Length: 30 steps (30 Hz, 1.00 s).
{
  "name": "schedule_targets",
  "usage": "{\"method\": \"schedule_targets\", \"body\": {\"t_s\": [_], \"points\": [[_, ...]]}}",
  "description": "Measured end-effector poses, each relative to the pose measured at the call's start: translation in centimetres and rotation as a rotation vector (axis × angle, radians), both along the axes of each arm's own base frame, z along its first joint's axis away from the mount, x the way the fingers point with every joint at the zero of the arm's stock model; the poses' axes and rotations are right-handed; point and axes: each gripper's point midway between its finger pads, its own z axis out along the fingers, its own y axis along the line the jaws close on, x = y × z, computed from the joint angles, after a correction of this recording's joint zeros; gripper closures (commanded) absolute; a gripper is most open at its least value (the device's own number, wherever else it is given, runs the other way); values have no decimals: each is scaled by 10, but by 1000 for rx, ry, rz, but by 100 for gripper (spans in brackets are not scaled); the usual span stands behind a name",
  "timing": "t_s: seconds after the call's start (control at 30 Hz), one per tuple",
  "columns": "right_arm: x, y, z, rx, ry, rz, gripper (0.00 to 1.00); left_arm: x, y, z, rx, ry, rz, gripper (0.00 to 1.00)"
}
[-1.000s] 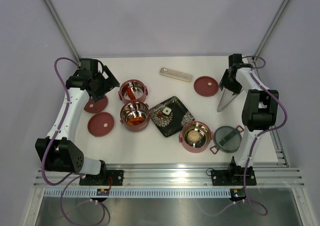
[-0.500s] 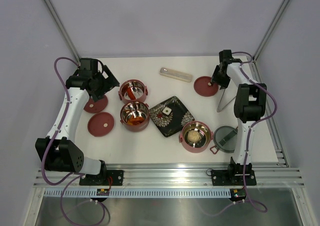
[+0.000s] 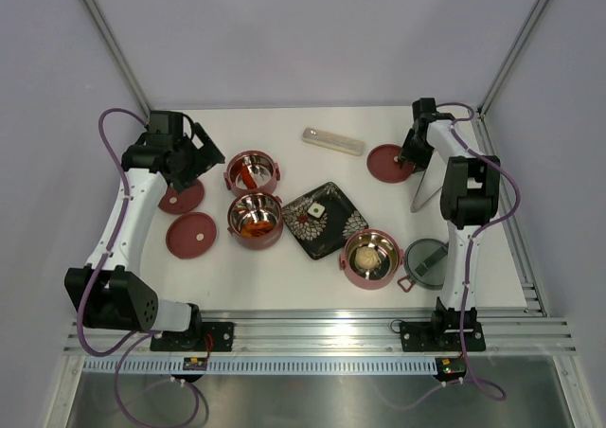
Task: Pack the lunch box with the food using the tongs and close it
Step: Pick up the box lid from the center of the board.
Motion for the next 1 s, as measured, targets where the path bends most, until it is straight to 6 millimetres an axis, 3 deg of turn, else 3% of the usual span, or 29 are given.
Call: {"method": "schedule_targets", "body": {"t_s": [0.2, 0.33, 0.4, 0.5, 0.63, 0.8, 0.93, 1.0], "points": [[-2, 0, -8, 1, 18, -4, 71, -3, 1, 2, 2, 1, 2, 1], [-6, 0, -11, 1, 23, -9, 94, -6, 1, 5, 4, -8, 3, 1], [-8, -1, -11, 3, 24, -8, 100, -7, 1, 6, 3, -12, 3, 1], [-15, -1, -5, 2, 27, -9, 100, -9, 1, 5, 3, -9, 3, 1], [-22, -2, 21, 2, -10, -6, 100, -10, 1, 3, 3, -5, 3, 1], [-27, -1, 83, 9, -135, -4, 100, -9, 2, 3, 3, -6, 3, 1], [-51, 2, 126, 13, -202, 3, 100, -8, 1, 2, 2, -3, 3, 1], [-68, 7, 136, 16, -207, 14, 100, -7, 1, 0, 2, 1, 3, 1]]}}
